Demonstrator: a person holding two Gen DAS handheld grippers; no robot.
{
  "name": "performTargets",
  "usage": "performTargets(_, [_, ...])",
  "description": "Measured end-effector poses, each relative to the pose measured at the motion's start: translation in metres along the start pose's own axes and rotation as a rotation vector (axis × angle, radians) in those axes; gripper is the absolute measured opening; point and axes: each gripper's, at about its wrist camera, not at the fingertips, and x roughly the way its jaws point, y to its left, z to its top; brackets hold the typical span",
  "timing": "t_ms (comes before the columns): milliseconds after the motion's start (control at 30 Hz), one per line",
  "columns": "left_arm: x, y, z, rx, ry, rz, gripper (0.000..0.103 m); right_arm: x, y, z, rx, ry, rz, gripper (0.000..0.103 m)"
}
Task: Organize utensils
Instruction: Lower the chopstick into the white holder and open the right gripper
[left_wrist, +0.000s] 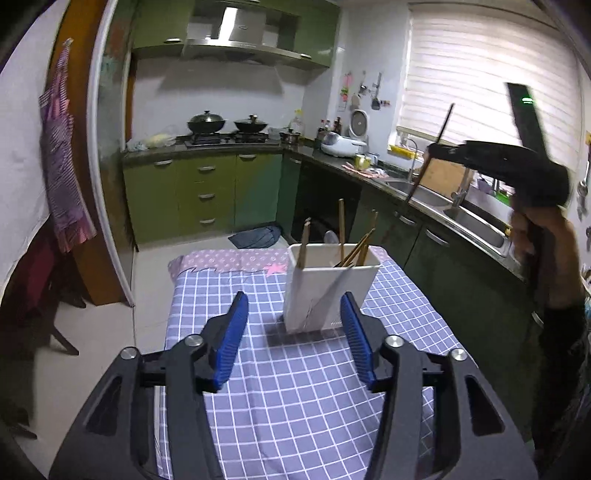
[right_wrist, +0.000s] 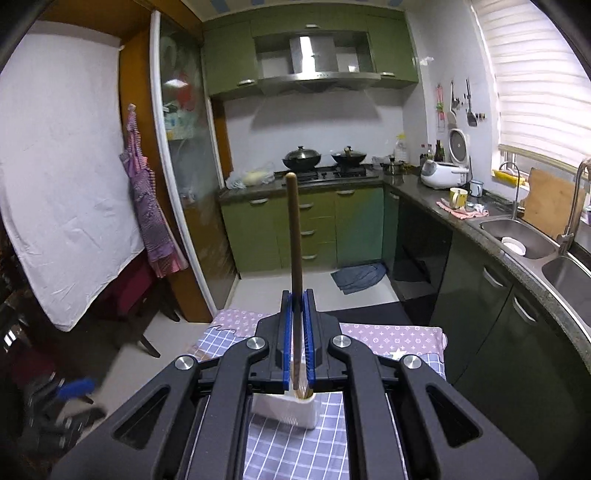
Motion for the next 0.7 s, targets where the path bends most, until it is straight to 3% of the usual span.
performTargets(200, [-0.009, 0.010, -0.031, -0.061, -0.037, 0.005, 0.057, 0.066, -0.006, -0.023, 0.030, 0.134, 0.008, 0.007])
performTargets(267, [-0.009, 0.006, -0.038, -0.044, -0.052, 0.020, 0.062, 0.077, -0.005, -0.034, 0.026, 0.162, 0.012, 0.007])
performTargets(400, [-0.013, -0.001, -0.047, -0.029, -0.090, 0.051, 0.064, 0.091, -0.005, -0.053, 0.019, 0.196, 0.012, 0.007])
performTargets(567, [-0.015, -0.005, -0.051, -0.025, -0.118, 0.079, 0.072, 0.065, -0.009, -0.059, 0.032, 0.151, 0.021, 0.011])
performTargets(700, [-0.012, -0.005, -0.054, -0.034, -0.124, 0.076, 0.075, 0.009, -0.010, -0.068, 0.032, 0.058, 0.046, 0.016])
